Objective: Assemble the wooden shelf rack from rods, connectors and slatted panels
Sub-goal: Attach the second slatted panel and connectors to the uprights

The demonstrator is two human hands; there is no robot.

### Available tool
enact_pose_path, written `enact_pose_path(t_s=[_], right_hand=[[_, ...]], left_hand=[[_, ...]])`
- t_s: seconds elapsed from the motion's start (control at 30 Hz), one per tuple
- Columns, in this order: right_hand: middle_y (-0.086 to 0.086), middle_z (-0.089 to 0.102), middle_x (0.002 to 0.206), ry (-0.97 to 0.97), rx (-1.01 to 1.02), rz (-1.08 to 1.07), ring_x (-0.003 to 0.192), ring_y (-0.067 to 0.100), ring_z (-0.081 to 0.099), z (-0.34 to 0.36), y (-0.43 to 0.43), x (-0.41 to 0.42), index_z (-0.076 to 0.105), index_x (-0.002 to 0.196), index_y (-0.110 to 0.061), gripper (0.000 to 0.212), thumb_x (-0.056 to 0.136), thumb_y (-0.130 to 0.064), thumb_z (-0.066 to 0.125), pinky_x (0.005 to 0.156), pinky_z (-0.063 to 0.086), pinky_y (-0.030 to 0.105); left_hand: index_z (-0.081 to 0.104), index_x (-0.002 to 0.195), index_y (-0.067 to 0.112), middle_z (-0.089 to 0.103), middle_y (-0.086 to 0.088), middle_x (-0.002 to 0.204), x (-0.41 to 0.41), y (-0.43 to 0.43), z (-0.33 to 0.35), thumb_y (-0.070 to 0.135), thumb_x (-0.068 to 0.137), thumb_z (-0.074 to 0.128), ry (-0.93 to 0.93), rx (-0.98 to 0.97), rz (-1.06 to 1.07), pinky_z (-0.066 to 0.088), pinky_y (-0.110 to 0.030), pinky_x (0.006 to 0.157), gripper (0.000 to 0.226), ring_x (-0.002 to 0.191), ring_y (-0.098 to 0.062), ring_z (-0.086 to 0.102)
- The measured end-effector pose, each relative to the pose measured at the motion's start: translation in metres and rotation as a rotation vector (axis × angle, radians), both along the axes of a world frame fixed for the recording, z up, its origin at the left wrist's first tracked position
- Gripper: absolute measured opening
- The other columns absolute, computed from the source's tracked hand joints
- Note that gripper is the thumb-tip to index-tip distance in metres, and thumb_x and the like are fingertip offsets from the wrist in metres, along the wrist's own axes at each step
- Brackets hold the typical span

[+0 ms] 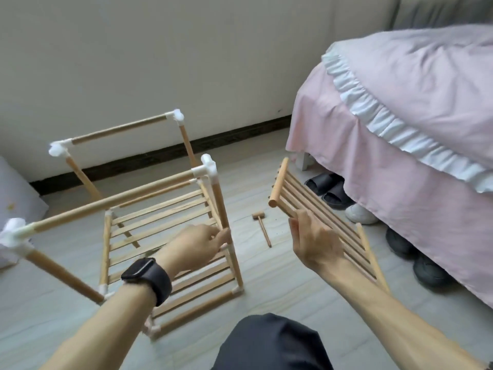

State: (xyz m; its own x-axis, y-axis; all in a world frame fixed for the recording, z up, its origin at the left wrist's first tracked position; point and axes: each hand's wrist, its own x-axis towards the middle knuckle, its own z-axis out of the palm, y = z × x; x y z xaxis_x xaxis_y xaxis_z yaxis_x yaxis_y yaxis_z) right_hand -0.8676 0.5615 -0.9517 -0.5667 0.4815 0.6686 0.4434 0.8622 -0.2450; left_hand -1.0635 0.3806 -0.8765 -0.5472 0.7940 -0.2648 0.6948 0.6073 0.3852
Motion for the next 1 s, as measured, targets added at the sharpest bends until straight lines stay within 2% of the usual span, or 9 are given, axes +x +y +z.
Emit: enact_pose_path(t_s=[0.1, 0.17, 0.3, 0.37, 0.53, 0.67, 0.8, 0.9, 1.0], right_hand=[[0.001, 0.045, 0.073, 0.086, 0.186, 0.108, 0.048, 0.016, 0.039, 0.045, -0.014, -0.005, 0.051, 0.096, -0.011, 0.03, 0.109, -0.033, 0.036, 0.048, 0.015, 0.017], [0.0, 0.042, 0.075, 0.124, 0.303, 0.168, 0.051, 0.011, 0.032, 0.074, -0.023, -0.012, 0.048, 0.097, -0.013, 0.023, 0.108, -0.032, 0.041, 0.052, 0.012, 0.013], [0.003, 0.05, 0.079, 0.119, 0.443, 0.268, 0.052, 0.012, 0.039, 0.125, -0.038, -0.028, 0.062, 0.101, -0.009, 0.029, 0.108, -0.032, 0.047, 0.041, 0.035, 0.024], [0.004, 0.052, 0.08, 0.109, 0.468, 0.311, 0.054, 0.013, 0.042, 0.148, -0.042, -0.038, 0.067, 0.103, -0.007, 0.034, 0.108, -0.033, 0.046, 0.041, 0.043, 0.028], [0.007, 0.062, 0.112, 0.194, 0.492, 0.363, 0.102, 0.023, 0.055, 0.184, -0.047, -0.061, 0.067, 0.115, -0.011, 0.032, 0.1, -0.037, 0.055, 0.082, 0.047, 0.038], [0.013, 0.044, 0.142, 0.406, 0.211, 0.153, 0.131, 0.03, 0.041, 0.195, -0.045, -0.075, 0.051, 0.131, -0.012, 0.058, 0.084, -0.044, 0.063, 0.104, 0.031, 0.045], [0.013, 0.04, 0.152, 0.323, -0.507, 0.104, 0.139, 0.033, 0.037, 0.206, -0.033, -0.103, 0.034, 0.148, -0.014, 0.07, 0.096, -0.058, 0.048, 0.111, 0.031, 0.053], [0.012, 0.065, 0.121, 0.188, -0.983, 0.403, 0.114, 0.029, 0.06, 0.209, -0.038, -0.134, 0.057, 0.124, -0.011, 0.05, 0.109, -0.05, 0.029, 0.096, 0.047, 0.045], [0.009, 0.066, 0.091, 0.195, -0.966, 0.51, 0.087, 0.022, 0.061, 0.209, -0.051, -0.163, 0.061, 0.095, -0.009, 0.053, 0.111, -0.042, 0.022, 0.082, 0.047, 0.036]], left_hand=[[0.064, 0.111, 0.031, 0.074, 0.009, 0.097, 0.026, 0.01, 0.072, 0.072, 0.094, 0.031, -0.348, 0.283, 0.054, 0.056, -0.024, 0.07, 0.056, 0.08, -0.006, 0.073], [0.06, 0.108, 0.03, 0.074, 0.004, 0.099, 0.041, 0.013, 0.109, 0.071, 0.095, 0.034, -0.399, 0.421, 0.03, 0.061, -0.029, 0.068, 0.051, 0.079, -0.008, 0.074], [0.055, 0.107, 0.02, 0.068, -0.004, 0.092, 0.058, 0.011, 0.146, 0.055, 0.102, 0.04, -0.252, 0.668, 0.181, 0.058, -0.024, 0.06, 0.039, 0.072, -0.015, 0.07], [0.056, 0.105, 0.017, 0.066, -0.005, 0.091, 0.056, 0.003, 0.156, 0.051, 0.104, 0.039, -0.202, 0.801, 0.265, 0.06, -0.032, 0.066, 0.038, 0.074, -0.017, 0.066], [0.058, 0.098, 0.026, 0.072, 0.003, 0.081, 0.025, -0.044, 0.174, 0.048, 0.104, 0.041, 0.014, 1.062, 0.301, 0.059, -0.039, 0.07, 0.028, 0.072, -0.012, 0.069], [0.063, 0.102, 0.023, 0.075, 0.001, 0.083, -0.021, -0.104, 0.184, 0.052, 0.099, 0.045, 0.037, 1.212, 0.406, 0.061, -0.039, 0.062, 0.033, 0.076, -0.027, 0.072], [0.067, 0.105, 0.017, 0.075, -0.005, 0.093, -0.063, -0.158, 0.179, 0.055, 0.095, 0.045, -0.024, 1.32, 0.571, 0.054, -0.018, 0.057, 0.045, 0.083, -0.017, 0.072], [0.069, 0.111, 0.017, 0.077, 0.001, 0.088, -0.086, -0.179, 0.172, 0.058, 0.097, 0.044, -0.074, 1.366, 0.656, 0.051, -0.013, 0.053, 0.05, 0.072, -0.007, 0.072], [0.07, 0.108, 0.023, 0.077, 0.006, 0.086, -0.105, -0.189, 0.164, 0.064, 0.095, 0.045, -0.113, 1.381, 0.727, 0.051, -0.014, 0.052, 0.05, 0.067, -0.003, 0.071]])
